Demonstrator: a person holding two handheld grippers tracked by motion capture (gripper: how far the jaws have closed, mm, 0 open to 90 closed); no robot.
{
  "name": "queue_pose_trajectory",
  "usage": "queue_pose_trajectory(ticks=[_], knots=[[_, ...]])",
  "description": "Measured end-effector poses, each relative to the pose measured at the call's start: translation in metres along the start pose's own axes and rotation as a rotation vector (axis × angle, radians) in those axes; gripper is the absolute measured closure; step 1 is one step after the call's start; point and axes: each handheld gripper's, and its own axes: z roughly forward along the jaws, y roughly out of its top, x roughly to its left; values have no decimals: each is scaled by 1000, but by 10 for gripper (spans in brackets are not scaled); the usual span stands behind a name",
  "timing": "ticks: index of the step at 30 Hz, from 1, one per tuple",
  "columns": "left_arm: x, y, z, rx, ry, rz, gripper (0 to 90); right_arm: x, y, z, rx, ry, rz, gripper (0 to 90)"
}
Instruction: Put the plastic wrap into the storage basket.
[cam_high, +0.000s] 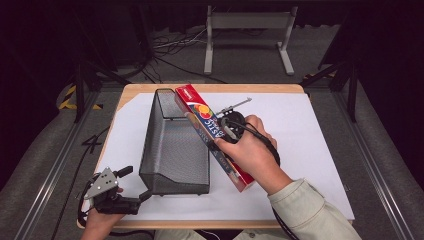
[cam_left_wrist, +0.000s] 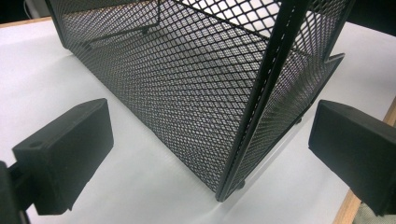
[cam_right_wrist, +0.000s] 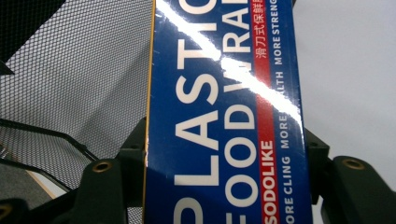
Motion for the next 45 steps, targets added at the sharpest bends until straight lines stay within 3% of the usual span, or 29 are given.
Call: queue_pose_trajectory(ticks=[13,22,31,45], knots=[[1,0,0,1,0,2,4,19,11,16,10,0,-22,400],[0,0,1,4,-3,1,4,24,14,32,28,27,7,401],[1,-1,0,-3,-1,-2,5,28,14,50,74,10,51,399],[1,-1,-1,-3,-3,-3,6,32,15,68,146,-7,67,398]])
